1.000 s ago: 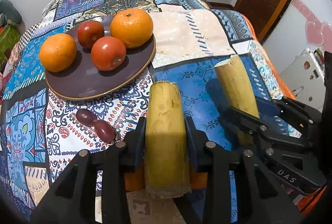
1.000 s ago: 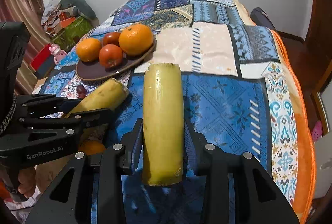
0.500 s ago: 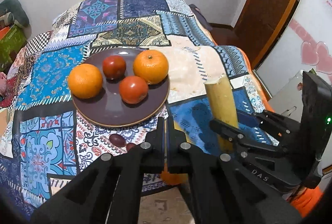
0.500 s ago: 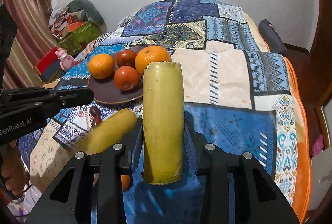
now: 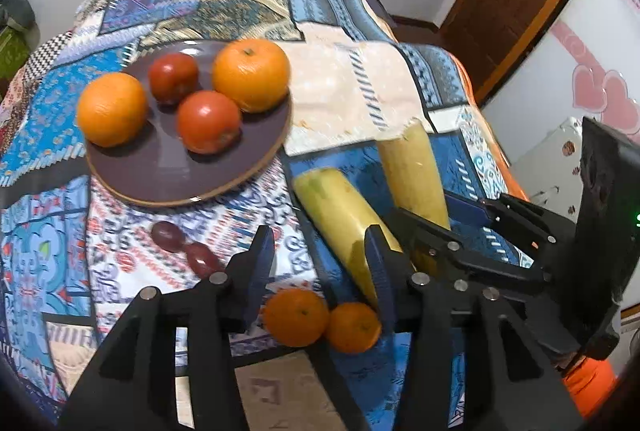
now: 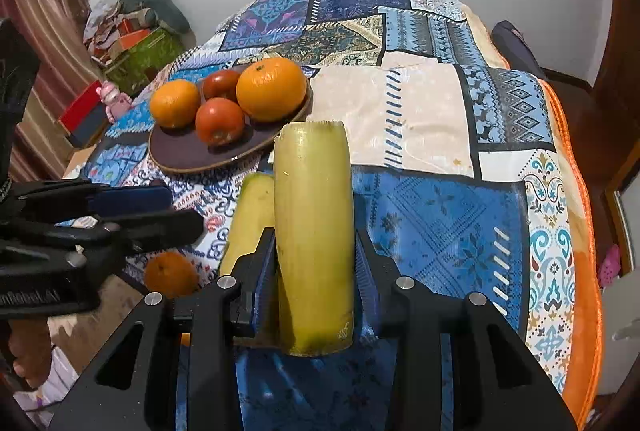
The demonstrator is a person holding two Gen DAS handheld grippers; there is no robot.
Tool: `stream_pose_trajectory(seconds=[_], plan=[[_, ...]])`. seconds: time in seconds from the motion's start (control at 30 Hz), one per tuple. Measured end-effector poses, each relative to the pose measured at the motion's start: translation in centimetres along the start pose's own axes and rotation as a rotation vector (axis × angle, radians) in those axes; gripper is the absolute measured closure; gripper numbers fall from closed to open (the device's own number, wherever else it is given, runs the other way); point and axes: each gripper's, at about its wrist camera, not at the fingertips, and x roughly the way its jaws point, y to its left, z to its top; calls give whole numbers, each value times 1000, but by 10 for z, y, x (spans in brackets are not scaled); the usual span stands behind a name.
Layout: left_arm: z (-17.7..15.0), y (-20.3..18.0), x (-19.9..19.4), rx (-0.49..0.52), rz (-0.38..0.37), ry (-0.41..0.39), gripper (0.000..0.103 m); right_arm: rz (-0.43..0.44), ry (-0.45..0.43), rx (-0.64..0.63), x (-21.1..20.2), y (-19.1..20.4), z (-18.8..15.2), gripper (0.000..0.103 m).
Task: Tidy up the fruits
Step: 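Lift both held bamboo shoots and carry them toward the plate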
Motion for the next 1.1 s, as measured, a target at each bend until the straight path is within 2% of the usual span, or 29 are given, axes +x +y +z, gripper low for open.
stream_pose_trajectory(seconds=[0.2, 0.33, 0.53, 0.6, 0.7, 0.83, 0.97, 1.07, 1.1], plan=[[-2, -10, 20, -11, 1, 16, 45, -21, -2, 32, -9, -19, -4, 68], [1, -18, 31, -23, -24, 25, 45, -49, -3, 50, -17, -32, -6, 68], [2, -31, 55, -36, -20, 82, 46, -60, -16, 75, -26, -43, -8, 68], [1, -34, 59, -40, 3, 83, 46, -53, -14, 80, -28, -45, -10, 68], [-3, -43, 62, 7, 49, 64, 45, -55, -13, 74, -29, -44, -10, 68], [-7, -48, 63, 39, 72, 46, 45, -51, -9, 79, -30, -45, -11, 68], [-10, -48, 57, 111, 98, 39, 53, -47, -6, 79, -30, -45, -11, 68], [-7, -40, 51, 111, 89, 43, 64, -47, -7, 76, -30, -44, -11, 68], [-7, -37, 50, 108, 91, 38, 64, -45, -7, 76, -30, -44, -11, 68]])
